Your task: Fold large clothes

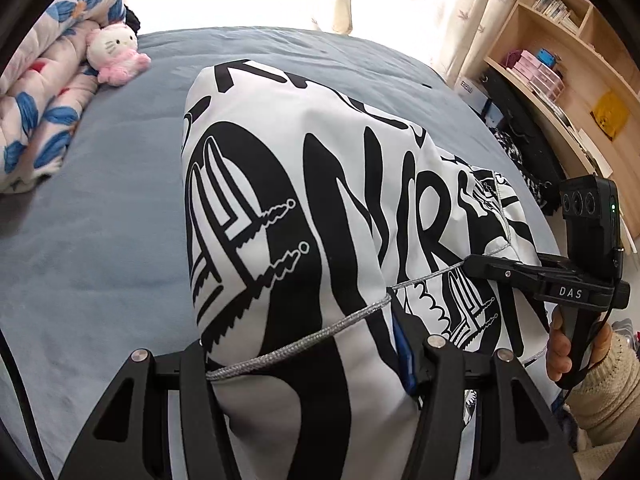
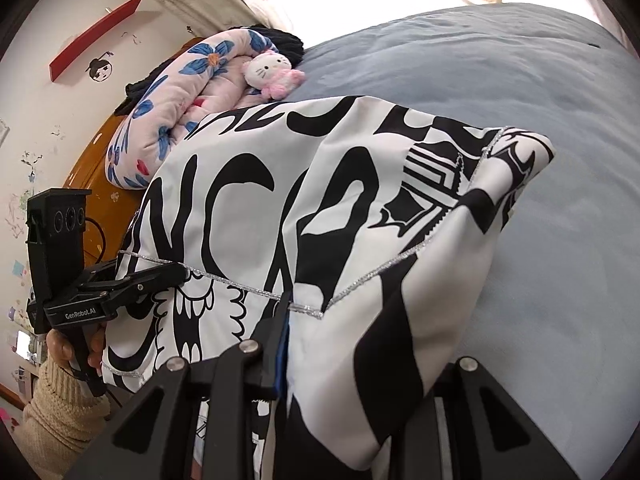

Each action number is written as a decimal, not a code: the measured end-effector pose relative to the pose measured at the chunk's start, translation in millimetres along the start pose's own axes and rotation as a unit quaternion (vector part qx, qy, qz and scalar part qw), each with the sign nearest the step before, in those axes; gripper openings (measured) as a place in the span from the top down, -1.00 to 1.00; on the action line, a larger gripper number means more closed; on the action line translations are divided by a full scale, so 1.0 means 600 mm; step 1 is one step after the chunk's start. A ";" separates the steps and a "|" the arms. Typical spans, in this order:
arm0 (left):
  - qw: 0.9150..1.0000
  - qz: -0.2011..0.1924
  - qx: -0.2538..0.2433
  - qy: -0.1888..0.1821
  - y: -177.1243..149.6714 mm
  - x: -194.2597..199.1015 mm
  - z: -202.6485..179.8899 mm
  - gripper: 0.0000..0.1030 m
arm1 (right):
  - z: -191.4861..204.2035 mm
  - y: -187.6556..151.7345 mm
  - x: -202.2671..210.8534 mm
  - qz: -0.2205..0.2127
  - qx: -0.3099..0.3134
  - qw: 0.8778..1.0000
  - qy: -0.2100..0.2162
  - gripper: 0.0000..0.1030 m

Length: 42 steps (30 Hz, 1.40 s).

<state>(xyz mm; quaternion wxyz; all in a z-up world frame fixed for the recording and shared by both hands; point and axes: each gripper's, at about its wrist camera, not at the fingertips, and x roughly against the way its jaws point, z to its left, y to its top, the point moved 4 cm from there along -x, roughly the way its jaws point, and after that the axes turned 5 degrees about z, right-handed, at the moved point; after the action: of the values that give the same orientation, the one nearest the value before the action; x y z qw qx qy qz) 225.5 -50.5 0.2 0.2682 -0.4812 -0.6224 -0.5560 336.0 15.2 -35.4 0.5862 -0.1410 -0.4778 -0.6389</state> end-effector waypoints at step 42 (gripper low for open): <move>1.000 0.009 0.021 -0.020 0.207 -0.369 0.053 -0.54 | -0.160 0.304 -0.278 -0.025 -0.014 0.996 -0.084 0.03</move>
<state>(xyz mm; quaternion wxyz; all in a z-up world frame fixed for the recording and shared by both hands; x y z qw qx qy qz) 430.4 -97.2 -145.8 0.2706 -0.4925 -0.6346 -0.5306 579.6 69.6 -126.1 0.5255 -0.1902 -0.5199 -0.6461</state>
